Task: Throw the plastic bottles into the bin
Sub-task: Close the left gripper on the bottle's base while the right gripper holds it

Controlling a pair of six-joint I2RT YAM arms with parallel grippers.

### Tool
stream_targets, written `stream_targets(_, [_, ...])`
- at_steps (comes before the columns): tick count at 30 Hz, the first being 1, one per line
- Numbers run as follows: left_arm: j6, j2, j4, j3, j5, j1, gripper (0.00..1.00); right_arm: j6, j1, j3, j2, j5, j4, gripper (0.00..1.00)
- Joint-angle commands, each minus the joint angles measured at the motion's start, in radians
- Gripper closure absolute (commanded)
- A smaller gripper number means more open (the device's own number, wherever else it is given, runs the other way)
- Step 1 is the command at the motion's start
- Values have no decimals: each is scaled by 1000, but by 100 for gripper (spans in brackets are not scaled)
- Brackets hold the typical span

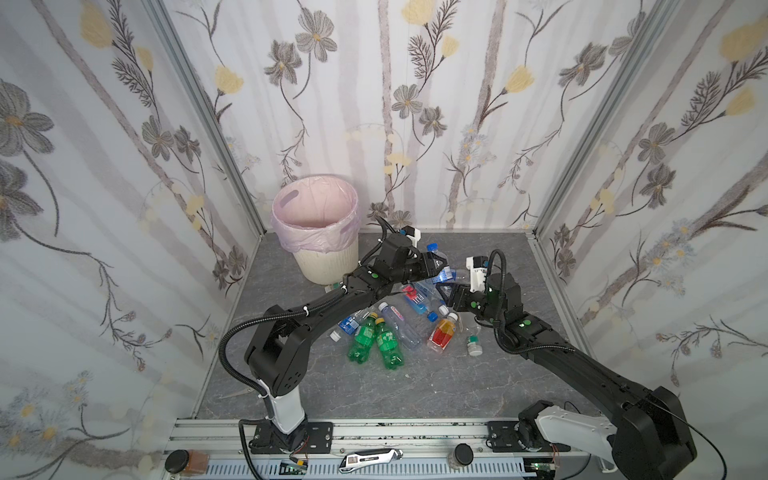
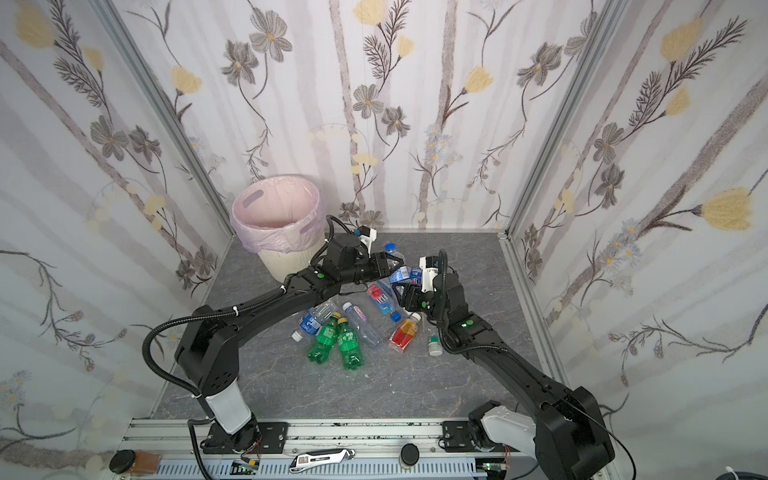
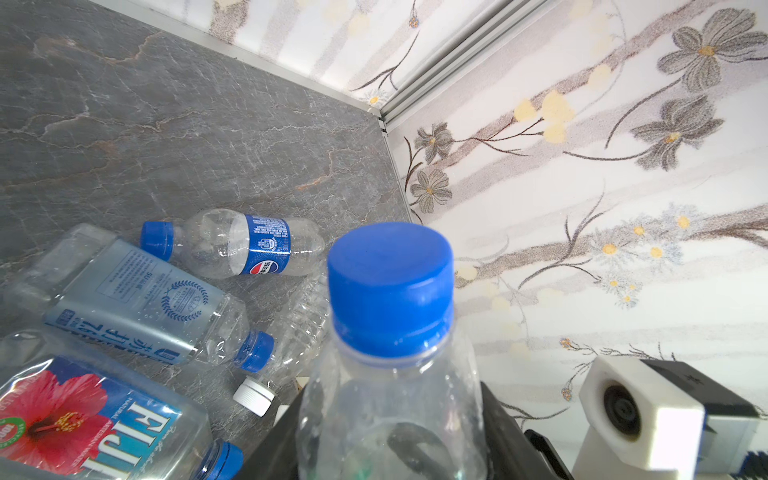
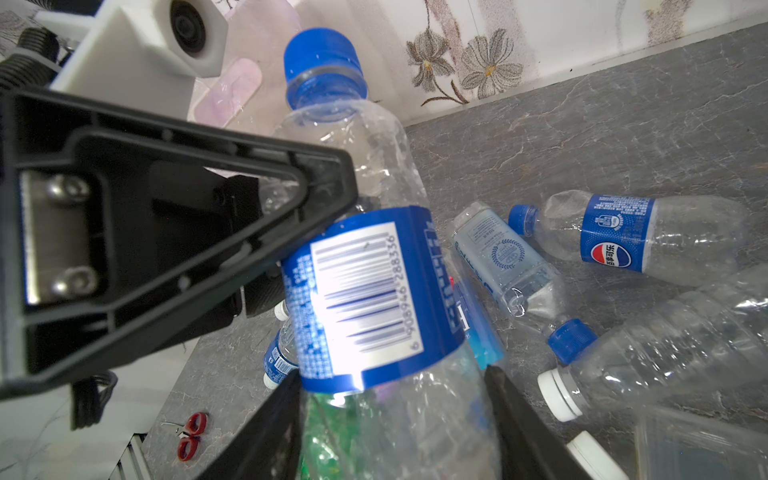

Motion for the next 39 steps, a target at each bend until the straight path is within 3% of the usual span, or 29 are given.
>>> stream_targets(1, [5,-6,42,-3,-10,1,48,-9,3,11,8,-1,53,43])
stream_targets(19, [13,-17,42,-18,-25,19,58,-16,4,22,11,-10,36,30])
stream_targets(39, [28,-61,39,-15,-32,78,59,-28,5,61,-26,-10,10,3])
